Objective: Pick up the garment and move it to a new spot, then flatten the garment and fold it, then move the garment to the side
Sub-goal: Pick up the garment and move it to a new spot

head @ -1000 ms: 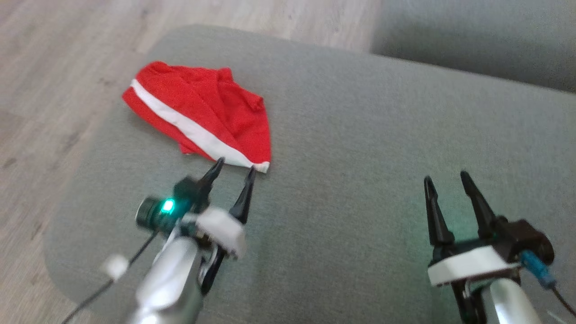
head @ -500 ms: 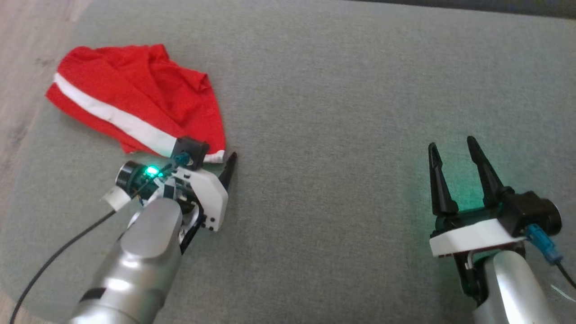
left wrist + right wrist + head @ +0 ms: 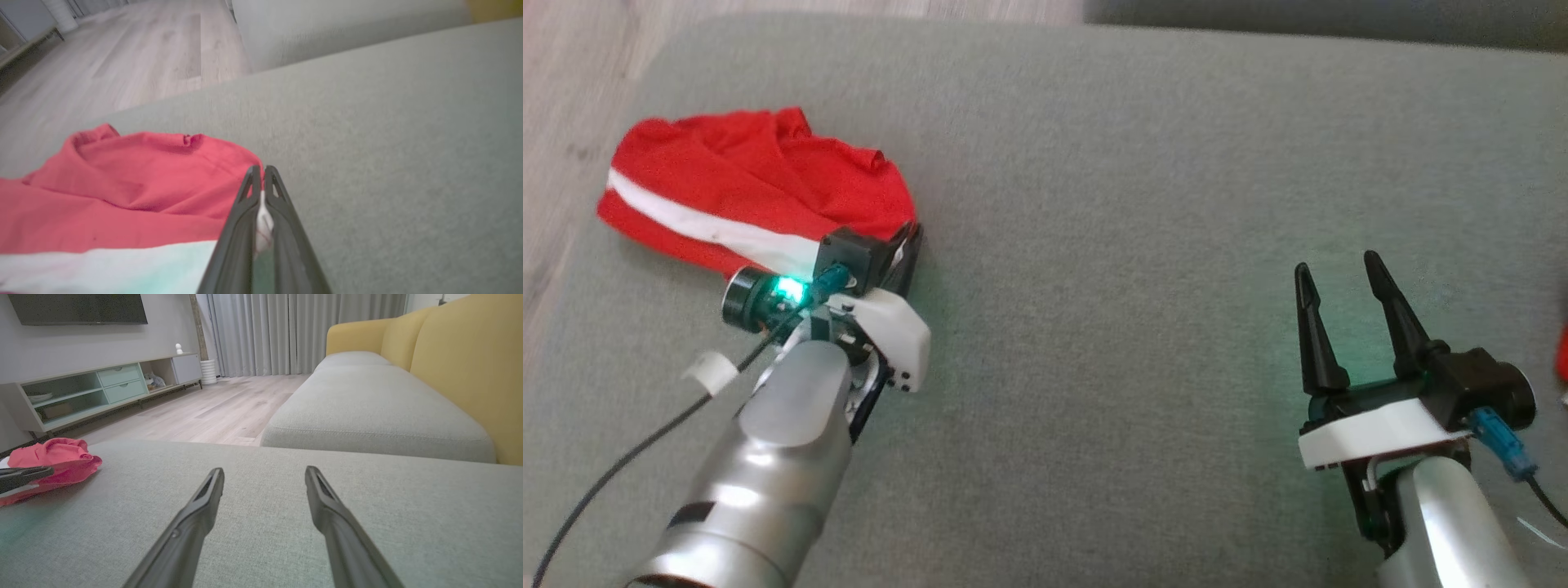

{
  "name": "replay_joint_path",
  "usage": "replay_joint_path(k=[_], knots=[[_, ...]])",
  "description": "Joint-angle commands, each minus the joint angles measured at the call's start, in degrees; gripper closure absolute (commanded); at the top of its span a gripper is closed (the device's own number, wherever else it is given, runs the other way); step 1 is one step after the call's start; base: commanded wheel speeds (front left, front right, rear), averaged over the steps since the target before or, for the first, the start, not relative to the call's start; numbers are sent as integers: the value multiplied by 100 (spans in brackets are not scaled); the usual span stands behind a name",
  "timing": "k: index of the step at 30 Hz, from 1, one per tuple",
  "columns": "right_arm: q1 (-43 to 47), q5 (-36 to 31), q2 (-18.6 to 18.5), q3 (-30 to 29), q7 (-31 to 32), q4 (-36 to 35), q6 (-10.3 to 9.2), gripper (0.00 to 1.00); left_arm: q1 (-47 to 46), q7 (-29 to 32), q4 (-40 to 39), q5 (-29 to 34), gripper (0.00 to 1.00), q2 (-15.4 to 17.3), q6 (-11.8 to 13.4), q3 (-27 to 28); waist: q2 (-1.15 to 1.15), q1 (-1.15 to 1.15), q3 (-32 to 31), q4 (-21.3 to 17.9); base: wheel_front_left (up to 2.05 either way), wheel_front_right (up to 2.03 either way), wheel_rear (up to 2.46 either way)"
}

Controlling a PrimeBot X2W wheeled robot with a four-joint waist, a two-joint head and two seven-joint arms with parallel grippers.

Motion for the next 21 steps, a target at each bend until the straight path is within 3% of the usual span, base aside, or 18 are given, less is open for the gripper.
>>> replay_joint_path(k=[1,6,12,21], knots=[[-91,49,-20,148,-62,-148,-4,0,-219,-175,-201,-41,100,97,74,139,0,0,-205,-116,0,0,0],[-22,68,-20,148,-62,-125,-4,0,-202,-548,-506,-120,100,-129,155,27,0,0,-497,-394,0,0,0],[-61,147,-20,102,-62,-202,-4,0,-106,-560,-1112,-275,100,-214,222,-372,0,0,-514,-918,0,0,0],[-178,313,-20,143,-62,-237,-4,0,-14,-101,-2514,-1163,100,-219,752,-1796,0,0,-208,-1845,0,0,0]])
